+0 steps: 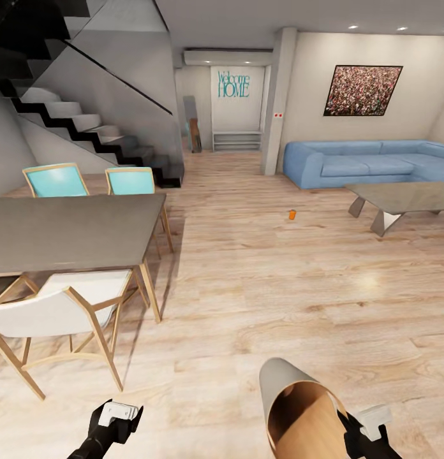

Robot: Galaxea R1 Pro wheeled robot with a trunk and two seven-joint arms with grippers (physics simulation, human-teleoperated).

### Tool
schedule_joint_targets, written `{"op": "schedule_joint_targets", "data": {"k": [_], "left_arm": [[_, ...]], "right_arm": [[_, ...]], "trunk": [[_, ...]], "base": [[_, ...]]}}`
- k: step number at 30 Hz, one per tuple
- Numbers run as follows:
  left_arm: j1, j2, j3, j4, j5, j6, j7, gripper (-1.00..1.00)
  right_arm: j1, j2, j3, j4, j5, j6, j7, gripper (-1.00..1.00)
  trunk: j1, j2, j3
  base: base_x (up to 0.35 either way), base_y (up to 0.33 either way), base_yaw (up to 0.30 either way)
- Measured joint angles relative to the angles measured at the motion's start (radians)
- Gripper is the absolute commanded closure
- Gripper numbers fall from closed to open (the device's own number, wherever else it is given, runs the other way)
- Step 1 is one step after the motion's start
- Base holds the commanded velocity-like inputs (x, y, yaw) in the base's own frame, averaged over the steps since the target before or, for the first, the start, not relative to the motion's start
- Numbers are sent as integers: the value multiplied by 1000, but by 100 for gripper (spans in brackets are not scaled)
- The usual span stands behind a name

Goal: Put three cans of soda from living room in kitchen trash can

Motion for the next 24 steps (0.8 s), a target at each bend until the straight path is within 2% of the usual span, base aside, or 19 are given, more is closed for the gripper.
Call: {"op": "schedule_joint_targets", "data": {"k": [5,12,14,15,16,18,20,24], "left_arm": [[0,0,0,-1,0,0,0,-100],[1,-28,-4,22,0,3,-5,-100],[1,-30,-5,23,0,3,-6,-100],[0,-30,-5,24,0,3,-6,-100],[1,-30,-4,23,0,3,-6,-100],[1,-30,-5,24,0,3,-6,-100],[1,-30,-5,24,-1,3,-6,-100],[0,-30,-5,24,-2,3,-6,-100]], "right_arm": [[0,0,-1,0,35,0,-6,100],[-1,10,-10,9,91,-5,-14,100],[-1,11,-5,12,55,-10,28,100],[-1,11,-7,21,3,-7,25,100],[-2,10,-12,31,-78,-1,21,100],[-3,11,-14,6,-123,-4,22,100],[-1,11,-9,14,-88,-8,23,100],[-2,11,-16,9,-104,-5,22,100]], "trunk": [[0,0,0],[0,0,0],[0,0,0],[0,0,0],[0,0,0],[0,0,0],[0,0,0],[0,0,0]], "base": [[27,0,0],[254,-9,0],[306,-94,0],[301,-122,0],[299,-132,0],[296,-141,0],[294,-146,0],[292,-153,0]]}}
